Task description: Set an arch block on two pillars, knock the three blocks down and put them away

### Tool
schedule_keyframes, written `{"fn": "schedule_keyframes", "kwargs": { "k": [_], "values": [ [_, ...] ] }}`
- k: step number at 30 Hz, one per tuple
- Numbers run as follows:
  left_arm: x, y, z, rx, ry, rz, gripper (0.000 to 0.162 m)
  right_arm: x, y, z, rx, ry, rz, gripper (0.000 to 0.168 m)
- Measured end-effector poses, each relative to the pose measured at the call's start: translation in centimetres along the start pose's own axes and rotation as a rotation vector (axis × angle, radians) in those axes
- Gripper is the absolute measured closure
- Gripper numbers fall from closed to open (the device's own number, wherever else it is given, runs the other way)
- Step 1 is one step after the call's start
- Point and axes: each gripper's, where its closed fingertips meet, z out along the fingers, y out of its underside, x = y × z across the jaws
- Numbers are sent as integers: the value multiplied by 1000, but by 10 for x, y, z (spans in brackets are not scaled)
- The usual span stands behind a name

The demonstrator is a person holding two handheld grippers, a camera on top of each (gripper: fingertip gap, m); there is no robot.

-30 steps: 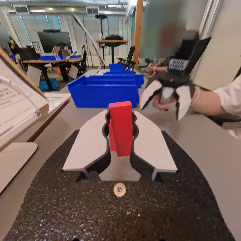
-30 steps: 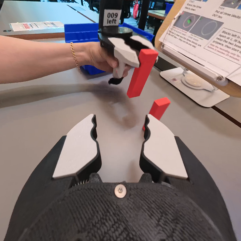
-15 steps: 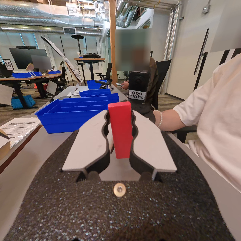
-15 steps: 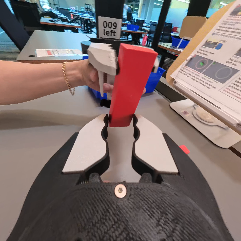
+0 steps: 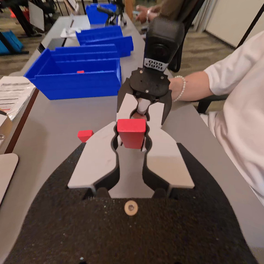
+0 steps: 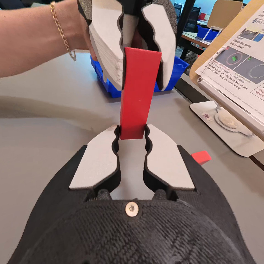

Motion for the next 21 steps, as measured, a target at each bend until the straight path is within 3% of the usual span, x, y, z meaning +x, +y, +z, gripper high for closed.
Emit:
{"fn": "schedule_keyframes", "kwargs": {
  "k": [1,10,18,19,21],
  "values": [
    [0,2,1,-31,-4,9,128,1,1,1,-3,9,0,134],
    [2,7,-4,-144,-11,3,123,-1,2,-2,27,-6,28,134],
    [-2,10,-4,-200,-14,-17,129,2,8,-1,8,14,57,135],
    [-4,12,-4,-210,-31,-15,129,5,9,-3,2,35,74,130],
    [-13,20,-5,-248,-79,-16,129,10,11,-13,-39,49,84,96]
  ]
}}
